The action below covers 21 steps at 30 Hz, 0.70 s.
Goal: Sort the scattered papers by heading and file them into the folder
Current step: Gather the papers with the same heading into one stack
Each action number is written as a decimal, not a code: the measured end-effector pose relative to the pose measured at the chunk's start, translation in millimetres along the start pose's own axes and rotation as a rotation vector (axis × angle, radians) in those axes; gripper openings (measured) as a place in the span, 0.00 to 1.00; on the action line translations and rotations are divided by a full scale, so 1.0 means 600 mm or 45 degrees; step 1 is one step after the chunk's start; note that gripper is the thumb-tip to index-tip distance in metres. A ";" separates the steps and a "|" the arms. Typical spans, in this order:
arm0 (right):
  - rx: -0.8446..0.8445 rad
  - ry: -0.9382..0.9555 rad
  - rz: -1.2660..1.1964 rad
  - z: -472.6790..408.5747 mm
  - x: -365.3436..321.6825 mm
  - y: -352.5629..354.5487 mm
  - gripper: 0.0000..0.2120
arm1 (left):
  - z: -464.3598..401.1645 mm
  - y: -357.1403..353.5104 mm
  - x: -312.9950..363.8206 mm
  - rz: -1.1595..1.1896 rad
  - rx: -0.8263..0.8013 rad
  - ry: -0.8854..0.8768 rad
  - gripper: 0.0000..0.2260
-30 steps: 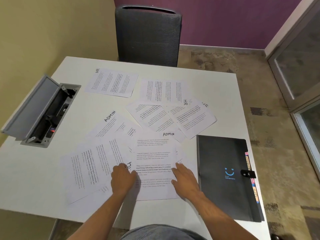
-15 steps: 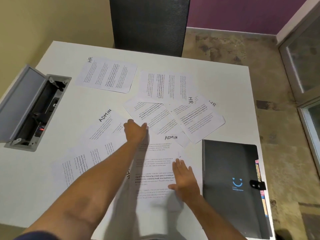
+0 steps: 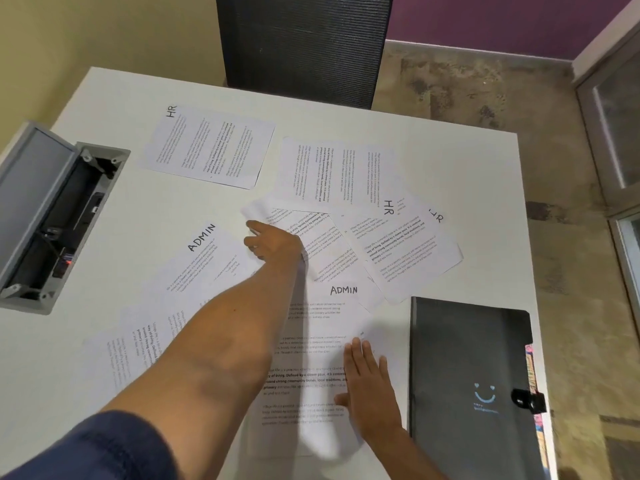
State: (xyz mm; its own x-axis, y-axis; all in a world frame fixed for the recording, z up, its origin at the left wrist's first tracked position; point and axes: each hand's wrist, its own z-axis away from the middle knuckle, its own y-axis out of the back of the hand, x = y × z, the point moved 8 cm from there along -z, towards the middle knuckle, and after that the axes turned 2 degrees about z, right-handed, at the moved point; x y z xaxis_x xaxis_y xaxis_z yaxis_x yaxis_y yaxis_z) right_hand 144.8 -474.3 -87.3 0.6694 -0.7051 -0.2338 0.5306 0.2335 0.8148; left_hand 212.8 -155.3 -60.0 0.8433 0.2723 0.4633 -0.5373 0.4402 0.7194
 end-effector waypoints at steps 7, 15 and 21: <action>0.110 0.026 0.073 0.005 -0.007 0.009 0.55 | 0.013 0.032 -0.010 0.472 -0.022 0.046 0.36; 0.086 -0.001 0.009 0.008 -0.008 0.013 0.54 | 0.038 0.157 -0.039 0.924 0.032 -0.052 0.26; 0.070 -0.026 0.003 0.014 -0.022 0.049 0.46 | 0.065 0.211 -0.141 1.116 0.085 0.042 0.32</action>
State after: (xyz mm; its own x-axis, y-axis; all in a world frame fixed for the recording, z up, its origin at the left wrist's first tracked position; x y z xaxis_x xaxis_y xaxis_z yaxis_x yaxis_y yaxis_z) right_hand 147.1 -464.0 -56.0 0.6595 -0.7183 -0.2218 0.4996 0.1983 0.8433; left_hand 73.3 -156.1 12.1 0.1266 0.5138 0.8485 -0.9899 0.0107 0.1412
